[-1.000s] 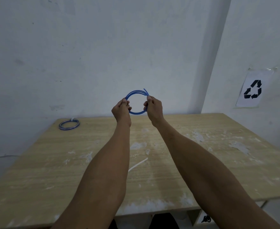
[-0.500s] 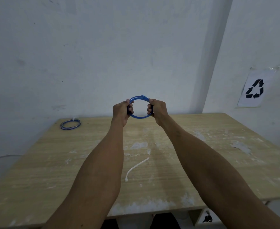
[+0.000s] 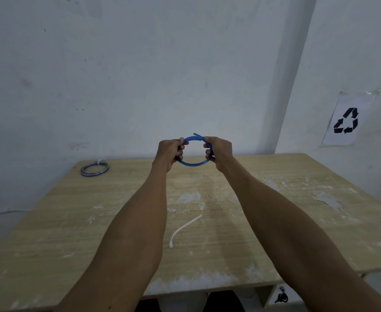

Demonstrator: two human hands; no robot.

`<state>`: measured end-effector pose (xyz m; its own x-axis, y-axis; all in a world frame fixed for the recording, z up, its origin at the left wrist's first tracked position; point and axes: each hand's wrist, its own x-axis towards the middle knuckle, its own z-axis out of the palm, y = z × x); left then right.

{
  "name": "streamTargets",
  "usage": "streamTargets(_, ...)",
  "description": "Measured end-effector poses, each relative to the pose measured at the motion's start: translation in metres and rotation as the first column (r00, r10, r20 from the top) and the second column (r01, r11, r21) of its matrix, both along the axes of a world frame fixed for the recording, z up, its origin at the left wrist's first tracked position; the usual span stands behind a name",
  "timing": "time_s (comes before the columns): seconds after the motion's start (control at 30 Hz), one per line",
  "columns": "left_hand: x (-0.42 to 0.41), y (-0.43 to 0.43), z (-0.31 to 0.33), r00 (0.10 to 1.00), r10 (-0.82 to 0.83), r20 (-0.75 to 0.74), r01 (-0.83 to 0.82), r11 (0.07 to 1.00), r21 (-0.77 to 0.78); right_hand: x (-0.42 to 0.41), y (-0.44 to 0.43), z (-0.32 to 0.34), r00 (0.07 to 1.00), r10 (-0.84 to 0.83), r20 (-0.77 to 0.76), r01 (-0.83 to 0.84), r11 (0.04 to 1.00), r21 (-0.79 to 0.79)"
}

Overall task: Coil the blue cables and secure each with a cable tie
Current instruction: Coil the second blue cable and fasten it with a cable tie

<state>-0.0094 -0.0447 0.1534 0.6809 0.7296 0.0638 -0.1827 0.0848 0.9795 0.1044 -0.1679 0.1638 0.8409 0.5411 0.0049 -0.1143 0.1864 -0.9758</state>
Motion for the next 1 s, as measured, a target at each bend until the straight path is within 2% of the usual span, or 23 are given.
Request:
streamTargets(0.1,-0.002,-0.001,-0.001,1.000,-0.022,-0.002,0.022,1.000,0.016,0.004,0.003,-0.001,1.000,-0.018,0.019,0.020,0.997,-0.068)
streamTargets(0.33,0.002,-0.005,-0.002,0.992,0.093,-0.081,-0.082,0.988,0.130,0.008,0.009,-0.003,0.998,-0.013,0.069,0.024,0.988,-0.154)
streamTargets(0.57,0.000,-0.004,-0.013,0.991,0.122,-0.050,-0.107,0.966,0.234,0.010,0.007,-0.004,0.964,0.064,0.260,0.006,0.965,-0.261)
streamTargets(0.77,0.001,-0.001,-0.010,0.995,0.074,-0.070,-0.063,0.986,0.154,0.012,0.003,-0.011,0.903,0.136,0.407,-0.025,0.964,-0.265)
streamTargets(0.87,0.001,-0.001,-0.012,0.999,0.041,-0.031,-0.038,0.996,0.085,0.013,0.003,-0.015,0.825,0.170,0.539,-0.013,0.959,-0.282)
streamTargets(1.0,0.001,-0.002,-0.017,1.000,0.028,0.008,-0.028,0.999,0.030,0.013,0.001,-0.017,0.788,0.207,0.579,-0.036,0.956,-0.291)
